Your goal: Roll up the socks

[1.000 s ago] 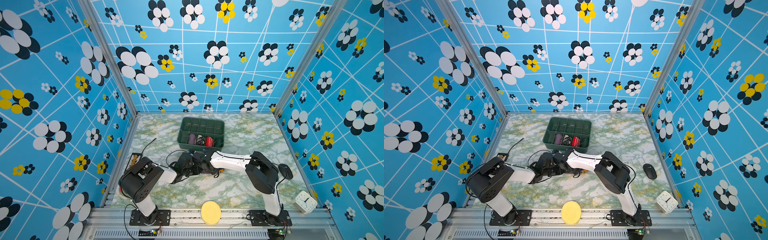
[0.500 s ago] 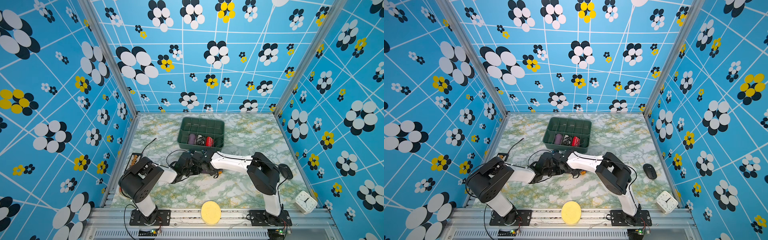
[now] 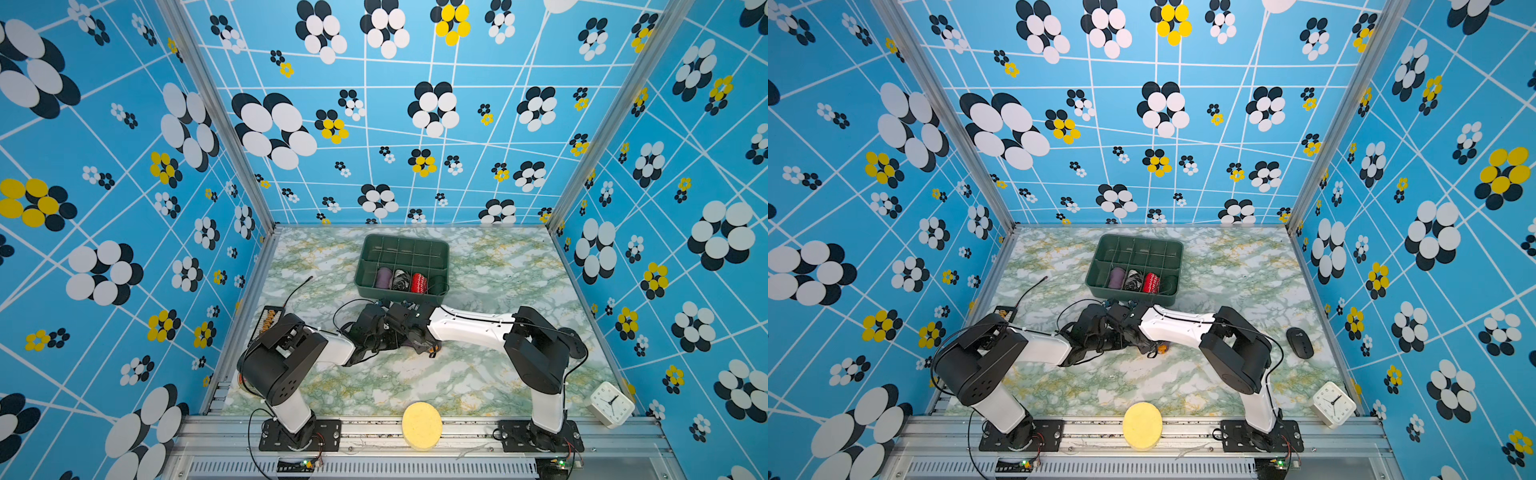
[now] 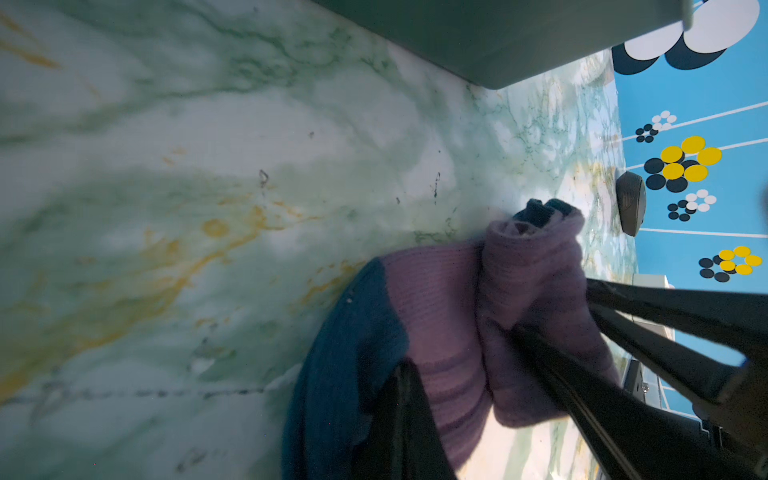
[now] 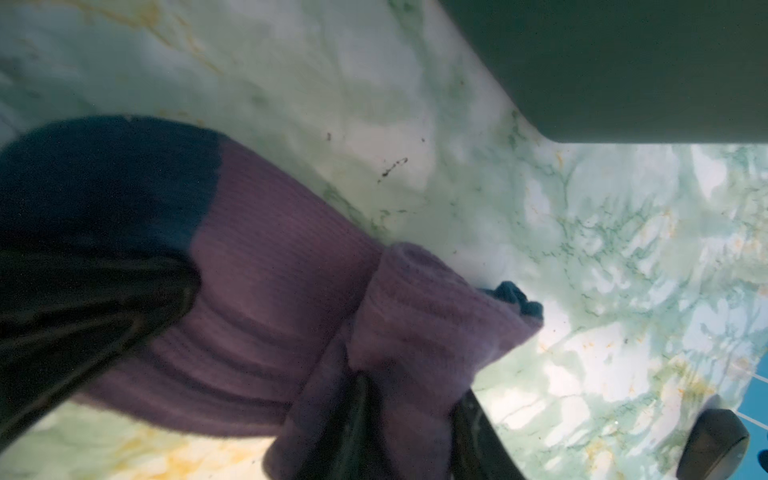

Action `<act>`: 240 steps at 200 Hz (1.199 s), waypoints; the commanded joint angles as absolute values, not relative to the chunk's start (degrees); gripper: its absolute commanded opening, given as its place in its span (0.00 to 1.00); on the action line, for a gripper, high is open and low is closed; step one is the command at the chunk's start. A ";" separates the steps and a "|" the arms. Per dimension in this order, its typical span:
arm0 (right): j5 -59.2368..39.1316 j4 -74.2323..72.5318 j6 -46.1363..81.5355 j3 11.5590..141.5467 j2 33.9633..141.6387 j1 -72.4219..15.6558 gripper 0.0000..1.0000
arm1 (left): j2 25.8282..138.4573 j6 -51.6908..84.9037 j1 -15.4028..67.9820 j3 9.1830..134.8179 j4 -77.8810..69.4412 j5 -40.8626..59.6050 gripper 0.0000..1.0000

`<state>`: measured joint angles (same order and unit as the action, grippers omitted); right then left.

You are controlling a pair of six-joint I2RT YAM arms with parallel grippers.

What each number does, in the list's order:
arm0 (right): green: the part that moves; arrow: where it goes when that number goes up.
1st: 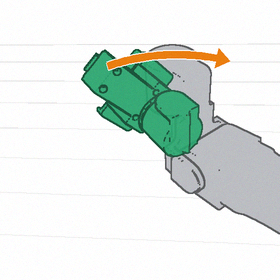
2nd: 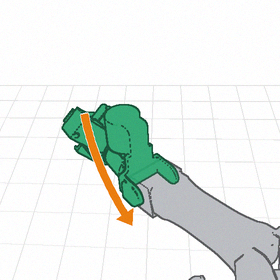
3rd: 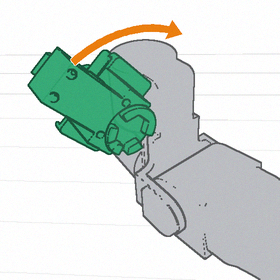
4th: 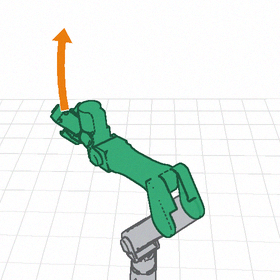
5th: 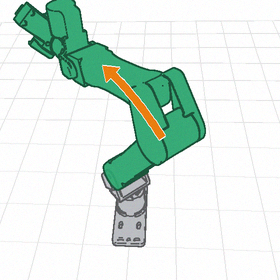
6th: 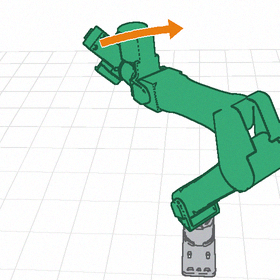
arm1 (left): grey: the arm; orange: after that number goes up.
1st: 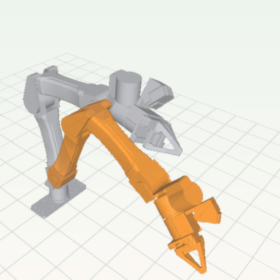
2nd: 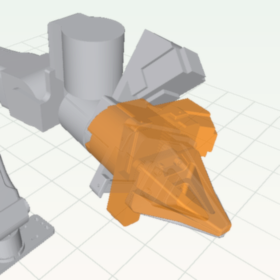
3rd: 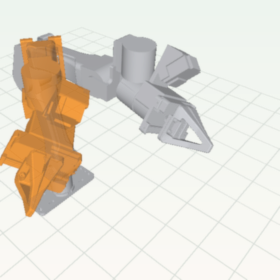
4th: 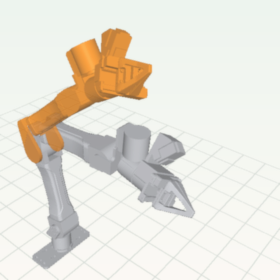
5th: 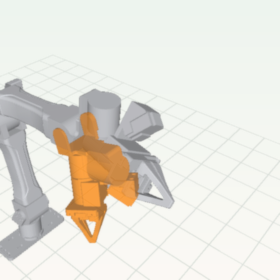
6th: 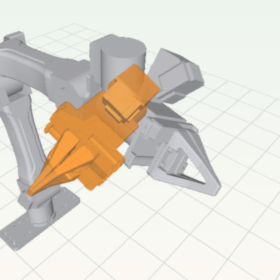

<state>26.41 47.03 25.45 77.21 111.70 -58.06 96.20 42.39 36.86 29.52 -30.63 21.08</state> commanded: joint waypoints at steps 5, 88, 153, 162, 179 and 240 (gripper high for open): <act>20.56 42.58 24.80 75.47 110.31 -59.58 0.34 | 96.99 40.98 37.29 30.30 -22.66 19.60 0.03; 17.75 40.81 24.91 73.46 110.71 -59.59 0.39 | 95.09 39.93 37.09 32.50 -19.60 19.69 0.04; 17.85 38.16 24.89 72.65 106.35 -59.33 0.44 | 90.50 38.11 36.23 32.01 -14.79 18.54 0.04; 17.71 37.99 24.63 72.57 105.78 -59.30 0.44 | 90.22 38.06 36.05 31.91 -14.65 18.55 0.04; 17.18 37.82 24.27 73.00 104.79 -59.11 0.44 | 89.59 37.90 35.78 31.81 -14.09 18.46 0.05; 11.07 35.22 23.64 71.47 100.10 -58.37 0.48 | 88.05 36.91 34.89 32.27 -12.03 18.19 0.05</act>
<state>14.74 36.64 24.38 72.55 102.69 -58.70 89.54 38.44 35.57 32.01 -14.17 18.96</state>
